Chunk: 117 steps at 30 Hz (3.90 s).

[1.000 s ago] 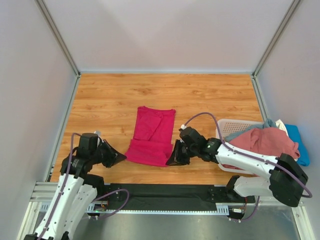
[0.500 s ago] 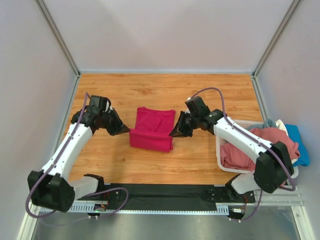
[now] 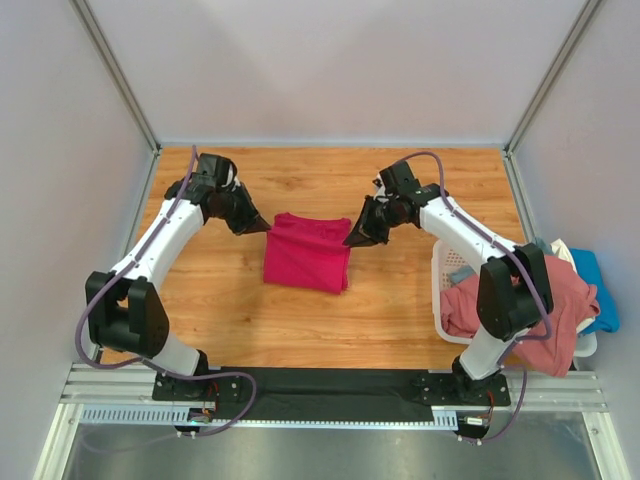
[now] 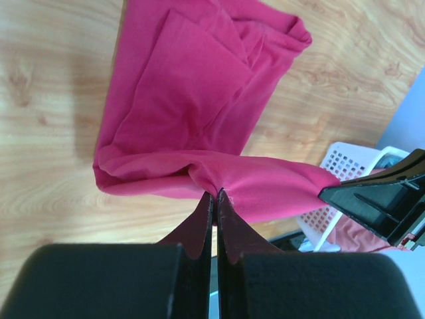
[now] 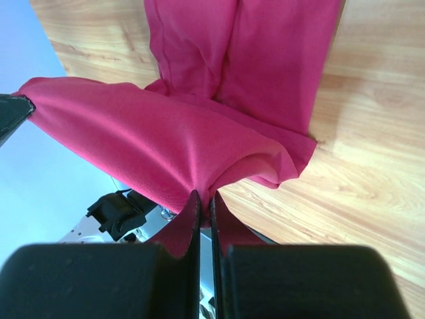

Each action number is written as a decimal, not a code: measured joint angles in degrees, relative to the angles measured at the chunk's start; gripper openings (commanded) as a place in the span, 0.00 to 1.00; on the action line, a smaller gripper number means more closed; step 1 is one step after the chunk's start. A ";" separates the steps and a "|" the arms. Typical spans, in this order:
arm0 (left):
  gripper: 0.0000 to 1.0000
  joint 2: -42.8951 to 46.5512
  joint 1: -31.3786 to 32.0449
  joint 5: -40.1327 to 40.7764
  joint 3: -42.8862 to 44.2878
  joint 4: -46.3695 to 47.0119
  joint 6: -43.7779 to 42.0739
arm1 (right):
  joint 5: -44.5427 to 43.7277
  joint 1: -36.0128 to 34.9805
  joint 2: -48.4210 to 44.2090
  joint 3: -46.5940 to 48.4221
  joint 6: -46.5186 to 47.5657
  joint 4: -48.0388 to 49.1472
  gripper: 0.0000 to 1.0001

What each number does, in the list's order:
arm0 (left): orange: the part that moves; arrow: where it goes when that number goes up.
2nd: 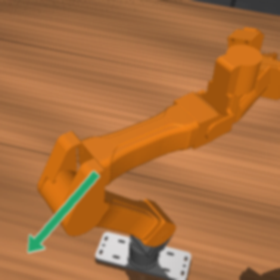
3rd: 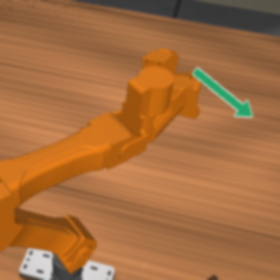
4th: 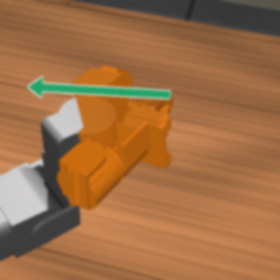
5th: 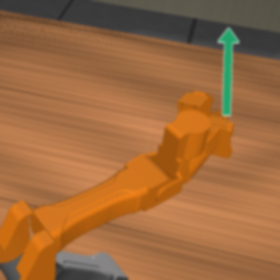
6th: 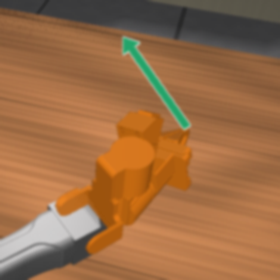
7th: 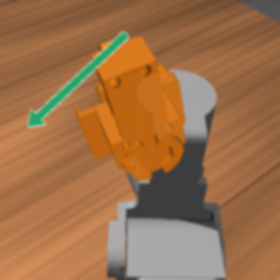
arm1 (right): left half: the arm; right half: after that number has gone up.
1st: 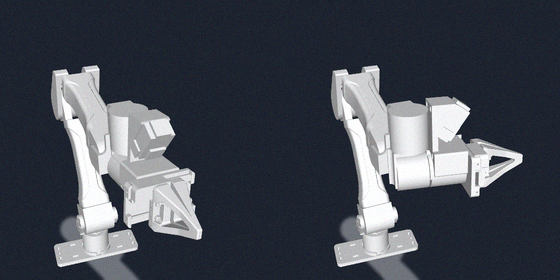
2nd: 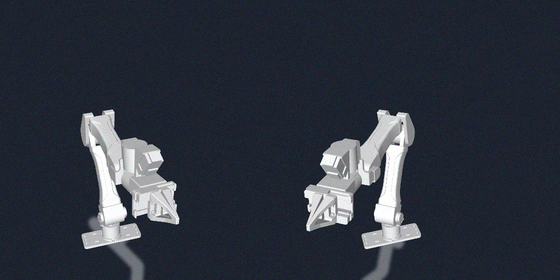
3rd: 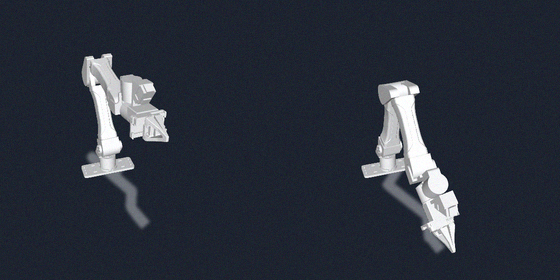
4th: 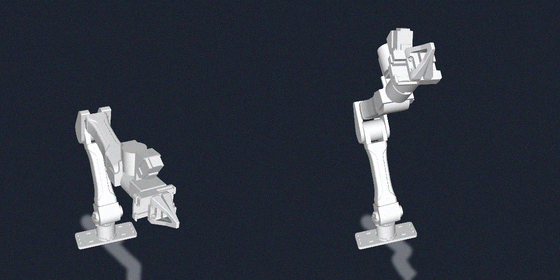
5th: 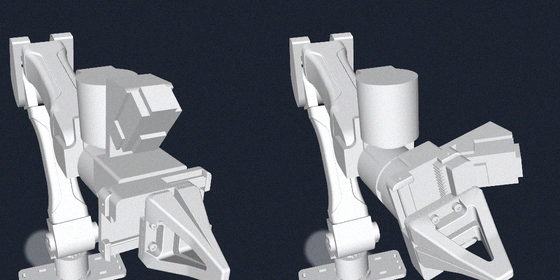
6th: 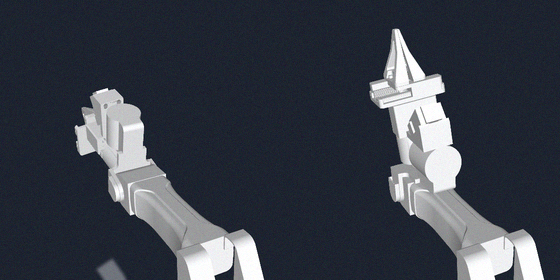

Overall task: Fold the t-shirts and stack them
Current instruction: Fold the tshirt, then neatly place the folded tshirt to the corner

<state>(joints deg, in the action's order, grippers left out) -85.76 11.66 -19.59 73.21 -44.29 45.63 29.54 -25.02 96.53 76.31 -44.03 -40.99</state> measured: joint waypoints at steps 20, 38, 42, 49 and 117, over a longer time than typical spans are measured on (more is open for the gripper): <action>0.00 -19.69 -0.90 -0.57 17.18 1.55 -1.25 | 4.66 6.56 17.90 18.62 4.57 -4.83 0.13; 0.66 -43.63 -5.25 -0.90 44.59 5.09 -14.29 | 2.10 16.11 34.47 37.59 12.61 -6.91 0.66; 0.65 -34.34 -5.01 -2.47 33.11 5.73 -17.49 | 4.26 12.87 29.59 33.97 15.50 -5.79 0.66; 0.64 -24.63 -4.68 -6.08 22.77 6.34 -25.22 | 4.15 6.36 31.06 37.55 22.21 -6.38 0.58; 0.42 -22.56 1.38 -9.35 7.67 10.03 -22.62 | -20.35 9.90 39.89 46.40 27.08 -16.09 0.68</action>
<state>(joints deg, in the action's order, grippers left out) -108.31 13.04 -28.95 80.88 -34.26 23.00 9.19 -15.11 136.42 122.72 -16.95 -57.08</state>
